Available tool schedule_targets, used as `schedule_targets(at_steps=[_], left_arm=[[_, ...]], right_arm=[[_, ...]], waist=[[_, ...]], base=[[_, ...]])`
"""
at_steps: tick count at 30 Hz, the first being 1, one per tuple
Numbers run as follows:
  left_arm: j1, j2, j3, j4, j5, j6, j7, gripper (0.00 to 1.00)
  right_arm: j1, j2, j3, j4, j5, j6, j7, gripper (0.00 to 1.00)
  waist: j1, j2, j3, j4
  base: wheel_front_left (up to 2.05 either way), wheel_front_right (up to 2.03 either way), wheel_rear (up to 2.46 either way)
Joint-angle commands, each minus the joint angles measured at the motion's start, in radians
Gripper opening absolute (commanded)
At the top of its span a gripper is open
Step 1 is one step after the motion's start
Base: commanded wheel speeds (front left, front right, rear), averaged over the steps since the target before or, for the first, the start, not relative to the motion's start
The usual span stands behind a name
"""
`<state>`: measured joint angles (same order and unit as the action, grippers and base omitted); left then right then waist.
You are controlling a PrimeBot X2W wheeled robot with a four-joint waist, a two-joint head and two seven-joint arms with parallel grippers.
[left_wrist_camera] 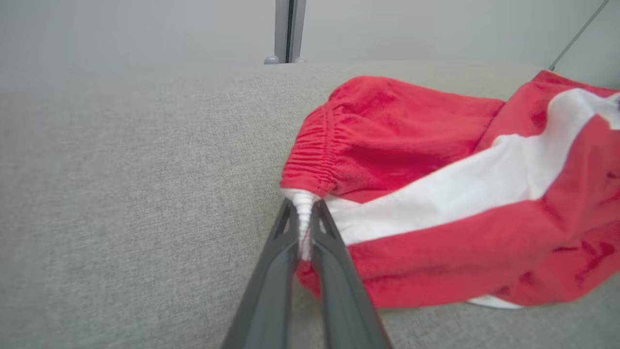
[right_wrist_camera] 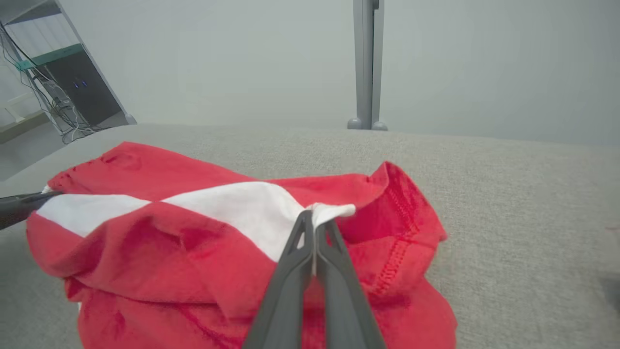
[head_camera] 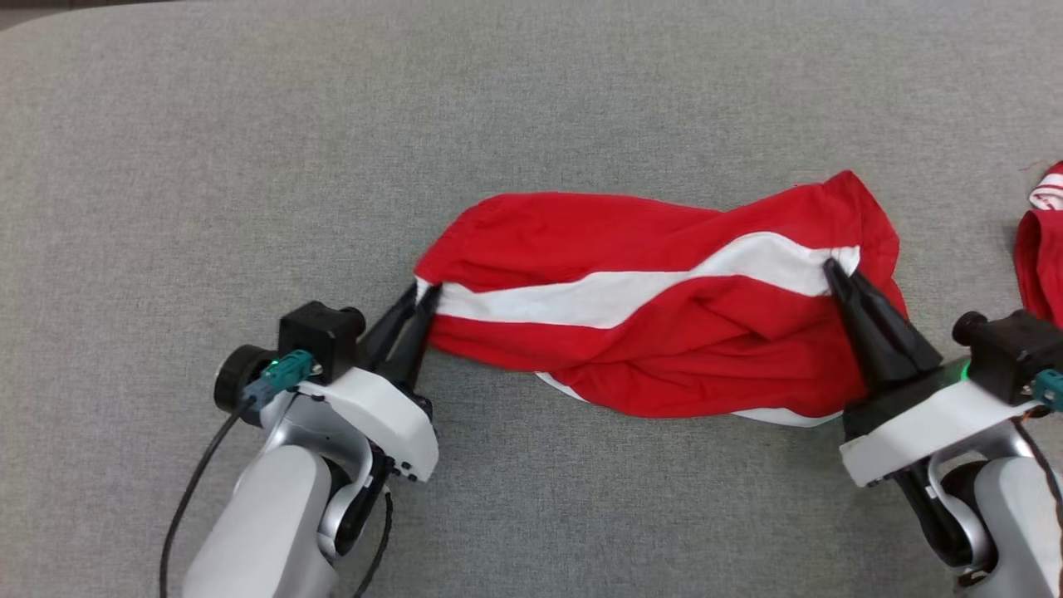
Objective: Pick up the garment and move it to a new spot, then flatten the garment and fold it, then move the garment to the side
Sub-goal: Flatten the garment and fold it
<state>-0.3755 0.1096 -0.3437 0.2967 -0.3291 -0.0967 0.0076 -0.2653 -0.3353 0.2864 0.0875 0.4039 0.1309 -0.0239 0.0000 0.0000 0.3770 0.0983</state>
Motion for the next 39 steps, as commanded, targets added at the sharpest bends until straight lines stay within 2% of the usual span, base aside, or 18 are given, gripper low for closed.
schedule_targets(at_steps=[1, 10, 19, 25, 33, 39], left_arm=[[-0.001, 0.007, 0.018, -0.024, -0.009, 0.012, -0.029, 0.0], [-0.016, 0.027, 0.088, -0.211, -0.033, 0.05, -0.087, 0.0], [-0.133, 0.048, 0.118, -0.462, -0.019, 0.089, -0.017, 0.0], [-0.187, 0.047, 0.11, -0.561, -0.011, 0.11, 0.046, 0.0], [-0.278, 0.037, 0.101, -0.493, -0.018, 0.106, 0.071, 0.0], [-0.502, 0.0, 0.098, -0.315, -0.029, 0.077, 0.01, 0.0]], right_arm=[[0.002, -0.01, -0.016, -0.027, -0.012, 0.0, -0.021, 0.0], [-0.024, -0.038, -0.132, -0.191, -0.062, -0.001, -0.053, 0.0], [-0.101, -0.05, -0.245, -0.433, -0.121, -0.001, -0.007, 0.0], [-0.14, -0.029, -0.269, -0.495, -0.113, -0.001, 0.037, 0.0], [-0.226, -0.022, -0.262, -0.425, -0.075, -0.001, 0.034, 0.0], [-0.456, -0.044, -0.215, -0.279, -0.043, 0.0, 0.008, 0.0]], waist=[[0.0, 0.0, -0.014, -0.007], [0.0, 0.0, -0.107, -0.027], [0.0, 0.0, -0.193, -0.039], [0.0, 0.0, -0.184, -0.057], [0.0, 0.0, -0.104, -0.071], [0.0, 0.0, -0.006, -0.071]], base=[[0.0, 0.0, 0.0], [0.0, 0.0, 0.0], [0.0, 0.0, 0.0], [0.0, 0.0, 0.0], [0.0, 0.0, 0.0], [0.0, 0.0, 0.0]])
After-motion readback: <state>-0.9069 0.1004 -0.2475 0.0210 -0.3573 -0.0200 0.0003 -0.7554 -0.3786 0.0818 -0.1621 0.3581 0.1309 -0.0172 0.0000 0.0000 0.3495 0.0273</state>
